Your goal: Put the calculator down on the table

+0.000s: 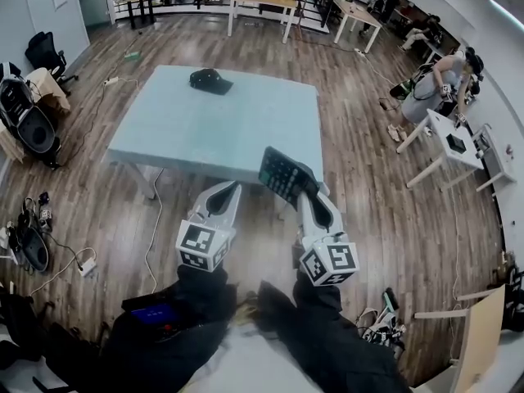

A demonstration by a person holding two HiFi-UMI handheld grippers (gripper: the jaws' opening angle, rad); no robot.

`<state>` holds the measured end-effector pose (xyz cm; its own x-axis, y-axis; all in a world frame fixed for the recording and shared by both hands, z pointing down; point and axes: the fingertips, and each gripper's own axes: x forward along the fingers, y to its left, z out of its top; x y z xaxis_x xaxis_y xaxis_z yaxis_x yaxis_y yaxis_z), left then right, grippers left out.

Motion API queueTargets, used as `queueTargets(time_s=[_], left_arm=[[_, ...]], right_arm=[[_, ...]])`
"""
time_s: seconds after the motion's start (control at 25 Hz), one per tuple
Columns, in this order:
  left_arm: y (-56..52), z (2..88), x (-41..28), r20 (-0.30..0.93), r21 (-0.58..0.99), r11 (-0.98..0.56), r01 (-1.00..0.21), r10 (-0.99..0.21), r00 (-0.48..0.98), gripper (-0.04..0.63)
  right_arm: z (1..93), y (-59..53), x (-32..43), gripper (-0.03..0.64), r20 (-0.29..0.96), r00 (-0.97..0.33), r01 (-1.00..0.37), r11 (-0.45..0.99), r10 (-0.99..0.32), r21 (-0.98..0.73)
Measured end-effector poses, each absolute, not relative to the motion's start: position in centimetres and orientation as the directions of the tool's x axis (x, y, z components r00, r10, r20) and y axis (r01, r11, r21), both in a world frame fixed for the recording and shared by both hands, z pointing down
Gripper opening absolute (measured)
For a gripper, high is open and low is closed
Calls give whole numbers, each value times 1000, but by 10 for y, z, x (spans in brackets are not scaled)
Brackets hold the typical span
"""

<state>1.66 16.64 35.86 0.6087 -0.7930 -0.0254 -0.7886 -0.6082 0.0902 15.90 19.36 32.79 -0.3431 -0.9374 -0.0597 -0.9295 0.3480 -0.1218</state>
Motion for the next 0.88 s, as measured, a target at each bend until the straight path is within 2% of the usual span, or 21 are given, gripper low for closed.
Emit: queueTargets(time_s=[0.48, 0.88], left_arm=[[167, 368, -34, -9, 118, -563, -818, -824, 566, 0], [178, 400, -65, 45, 164, -571, -804, -810, 584, 0]], right_arm=[[327, 185, 124, 51, -77, -373, -906, 381, -925, -184], [358, 196, 93, 51, -15, -363, -909, 357, -932, -214]])
